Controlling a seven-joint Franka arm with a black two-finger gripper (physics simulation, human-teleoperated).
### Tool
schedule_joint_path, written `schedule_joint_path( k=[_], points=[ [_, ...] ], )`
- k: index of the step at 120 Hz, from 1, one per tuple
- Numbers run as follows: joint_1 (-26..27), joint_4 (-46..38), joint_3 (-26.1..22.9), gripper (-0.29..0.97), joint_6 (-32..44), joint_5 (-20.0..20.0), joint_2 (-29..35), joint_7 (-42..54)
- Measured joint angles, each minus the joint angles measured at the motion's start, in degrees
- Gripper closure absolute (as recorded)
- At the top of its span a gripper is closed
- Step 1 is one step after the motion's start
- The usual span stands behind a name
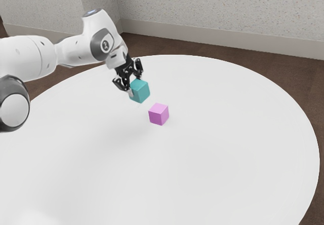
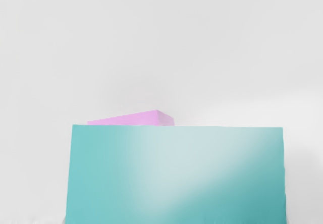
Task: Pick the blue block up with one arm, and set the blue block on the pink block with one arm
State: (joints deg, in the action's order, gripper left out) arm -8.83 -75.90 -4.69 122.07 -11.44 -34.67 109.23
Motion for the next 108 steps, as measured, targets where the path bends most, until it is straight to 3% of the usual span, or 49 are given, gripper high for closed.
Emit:
schedule_joint_path(
  k=[39, 73, 108],
  points=[
    [0.03, 13.51, -0.50, 0.45, 0.00, -1.85, -11.46, -2.94],
    [0.20, 15.16, -0.85, 0.45, -0.02, -5.15, -14.30, -4.15],
    [0.28, 15.55, -1.93, 0.41, -0.15, -5.91, -15.21, -4.67]
  ],
)
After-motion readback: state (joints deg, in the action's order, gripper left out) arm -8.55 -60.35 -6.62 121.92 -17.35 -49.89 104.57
